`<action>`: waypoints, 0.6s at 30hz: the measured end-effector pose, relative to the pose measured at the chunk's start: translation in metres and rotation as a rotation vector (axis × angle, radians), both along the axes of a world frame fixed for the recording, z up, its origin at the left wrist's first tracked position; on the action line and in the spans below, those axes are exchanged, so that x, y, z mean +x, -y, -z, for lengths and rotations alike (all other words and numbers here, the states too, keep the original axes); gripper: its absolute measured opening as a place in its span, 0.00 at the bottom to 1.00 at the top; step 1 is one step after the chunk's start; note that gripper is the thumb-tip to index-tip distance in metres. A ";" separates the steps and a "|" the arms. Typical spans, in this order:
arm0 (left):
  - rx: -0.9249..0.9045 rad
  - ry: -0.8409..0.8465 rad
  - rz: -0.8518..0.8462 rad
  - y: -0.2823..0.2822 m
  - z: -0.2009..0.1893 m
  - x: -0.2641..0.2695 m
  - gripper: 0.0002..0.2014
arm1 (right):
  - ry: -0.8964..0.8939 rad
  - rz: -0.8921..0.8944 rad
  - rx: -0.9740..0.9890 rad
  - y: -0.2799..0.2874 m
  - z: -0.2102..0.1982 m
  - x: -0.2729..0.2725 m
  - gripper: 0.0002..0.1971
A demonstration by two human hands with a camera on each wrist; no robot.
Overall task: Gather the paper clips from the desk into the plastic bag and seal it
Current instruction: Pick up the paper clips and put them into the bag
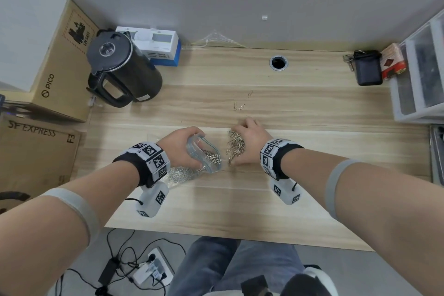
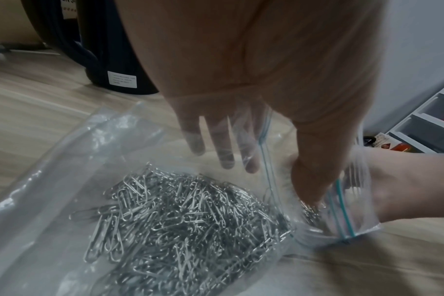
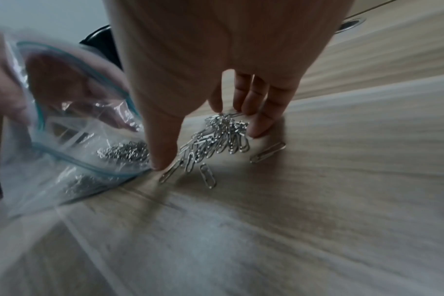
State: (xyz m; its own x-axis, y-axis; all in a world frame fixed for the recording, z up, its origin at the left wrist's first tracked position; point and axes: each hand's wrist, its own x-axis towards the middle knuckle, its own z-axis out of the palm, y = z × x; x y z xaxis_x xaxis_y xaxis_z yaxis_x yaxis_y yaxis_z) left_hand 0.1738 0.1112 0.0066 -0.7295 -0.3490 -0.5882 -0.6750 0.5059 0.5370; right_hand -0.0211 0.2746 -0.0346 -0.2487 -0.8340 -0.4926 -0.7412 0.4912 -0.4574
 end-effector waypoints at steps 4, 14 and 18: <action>0.005 -0.002 -0.006 -0.001 0.001 -0.001 0.39 | -0.090 -0.056 -0.003 0.001 0.004 0.009 0.53; 0.015 0.003 -0.034 0.000 0.002 -0.001 0.40 | -0.038 -0.046 -0.083 0.003 0.007 0.010 0.18; 0.037 0.006 -0.043 0.000 -0.001 -0.001 0.40 | 0.016 -0.021 -0.117 0.001 0.012 0.011 0.13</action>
